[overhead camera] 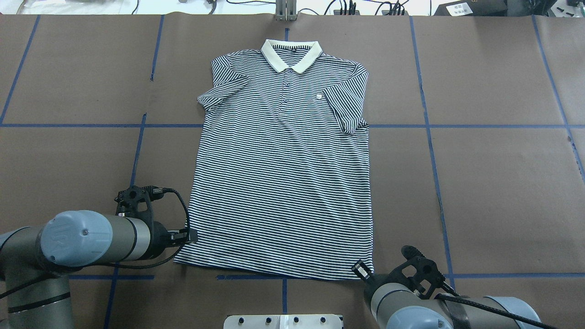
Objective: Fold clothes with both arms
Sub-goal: 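Grasp the hem corners nearest the robot with both grippers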
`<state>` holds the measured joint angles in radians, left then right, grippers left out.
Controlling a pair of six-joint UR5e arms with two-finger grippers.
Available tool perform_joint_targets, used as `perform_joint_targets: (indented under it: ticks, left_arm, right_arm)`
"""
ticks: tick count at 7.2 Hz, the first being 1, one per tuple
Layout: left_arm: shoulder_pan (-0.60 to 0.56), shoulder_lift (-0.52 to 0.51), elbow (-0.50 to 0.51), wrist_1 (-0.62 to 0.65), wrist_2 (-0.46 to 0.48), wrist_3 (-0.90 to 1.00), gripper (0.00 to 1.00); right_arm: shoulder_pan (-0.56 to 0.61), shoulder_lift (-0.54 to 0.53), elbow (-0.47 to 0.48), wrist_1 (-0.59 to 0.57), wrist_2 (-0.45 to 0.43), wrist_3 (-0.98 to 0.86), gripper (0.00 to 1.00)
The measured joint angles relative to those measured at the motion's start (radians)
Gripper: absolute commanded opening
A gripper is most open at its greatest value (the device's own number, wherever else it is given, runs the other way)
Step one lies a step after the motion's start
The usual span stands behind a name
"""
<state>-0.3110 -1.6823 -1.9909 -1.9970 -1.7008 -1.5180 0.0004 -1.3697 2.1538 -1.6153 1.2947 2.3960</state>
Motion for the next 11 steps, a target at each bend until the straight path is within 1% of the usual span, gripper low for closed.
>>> perform_joint_targets:
  ticks: [3,4,5,9,10,11]
  left_arm:
    - [0.021,-0.001,0.010,0.019,-0.001,-0.001,0.70]
    - [0.025,0.000,0.012,0.020,-0.001,-0.001,0.65]
    - [0.030,0.001,0.013,0.021,-0.002,-0.001,0.47]
    - [0.044,0.003,0.017,0.030,-0.005,-0.001,0.47]
    - [0.047,0.003,0.017,0.033,-0.005,-0.001,0.42]
    - [0.048,0.003,0.018,0.034,-0.005,-0.001,0.00]
  right_arm:
    - [0.000,0.000,0.000,0.000,0.000,0.000,0.00]
    - [0.000,0.000,-0.001,0.000,0.000,-0.001,0.00]
    - [0.000,0.000,-0.001,0.000,0.000,-0.001,0.00]
    - [0.000,0.000,-0.003,0.000,0.000,-0.001,0.00]
    - [0.000,0.000,-0.003,0.000,0.000,-0.001,0.00]
    - [0.000,0.000,-0.002,0.000,0.000,-0.001,0.00]
